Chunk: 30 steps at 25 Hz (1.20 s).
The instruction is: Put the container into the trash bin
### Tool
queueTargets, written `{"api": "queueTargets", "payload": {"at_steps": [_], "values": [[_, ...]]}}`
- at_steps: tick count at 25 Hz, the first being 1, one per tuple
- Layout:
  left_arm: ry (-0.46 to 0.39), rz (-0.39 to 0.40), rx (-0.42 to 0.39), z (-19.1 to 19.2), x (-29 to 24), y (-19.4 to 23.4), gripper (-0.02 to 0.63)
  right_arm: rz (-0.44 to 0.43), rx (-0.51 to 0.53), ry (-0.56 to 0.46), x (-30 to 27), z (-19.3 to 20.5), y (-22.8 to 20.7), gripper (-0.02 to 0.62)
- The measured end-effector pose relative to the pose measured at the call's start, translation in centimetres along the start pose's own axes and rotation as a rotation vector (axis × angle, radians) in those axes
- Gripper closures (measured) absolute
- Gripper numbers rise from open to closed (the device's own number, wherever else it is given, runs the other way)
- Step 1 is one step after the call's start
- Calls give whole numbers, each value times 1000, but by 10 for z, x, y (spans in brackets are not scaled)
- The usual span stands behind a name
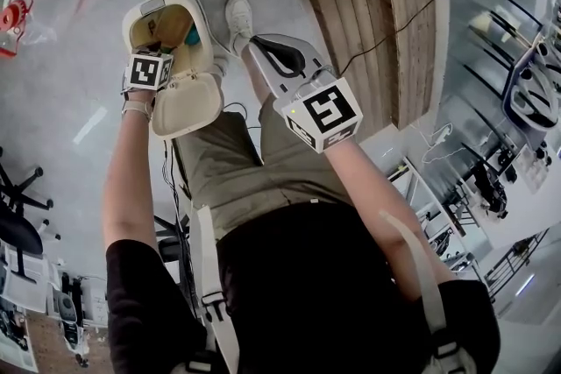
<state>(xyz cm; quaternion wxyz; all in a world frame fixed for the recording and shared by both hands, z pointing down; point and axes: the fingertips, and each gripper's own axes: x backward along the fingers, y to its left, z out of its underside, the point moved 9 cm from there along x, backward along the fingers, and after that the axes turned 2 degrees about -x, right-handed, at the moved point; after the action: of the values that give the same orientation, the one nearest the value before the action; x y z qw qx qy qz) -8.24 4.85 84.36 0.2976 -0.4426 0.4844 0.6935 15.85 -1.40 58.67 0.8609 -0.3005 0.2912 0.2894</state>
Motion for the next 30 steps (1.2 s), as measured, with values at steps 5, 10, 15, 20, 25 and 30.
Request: {"api": "queueTargets", "payload": {"at_steps": [5,10,15,20,25,30], "values": [[-60,-18,-3,-9,23,-4,509,-17,29,-10,2,-12,8,580],[-144,-14,14,-15,52,-13,597,-33,52,-15,6,-23,17,580],[-207,-16,23,-18,83,-22,597,-53,84,-21,11,-36,29,580],[-258,-15,13,-18,115,-36,597,-76,117,-34,15,-52,41,580],[-348,-19,18,-21,156,-53,597,-104,141,-55,19,-70,58,580],[-429,-12,8,-23,199,-71,598,-143,175,-68,26,-88,78,580]]}}
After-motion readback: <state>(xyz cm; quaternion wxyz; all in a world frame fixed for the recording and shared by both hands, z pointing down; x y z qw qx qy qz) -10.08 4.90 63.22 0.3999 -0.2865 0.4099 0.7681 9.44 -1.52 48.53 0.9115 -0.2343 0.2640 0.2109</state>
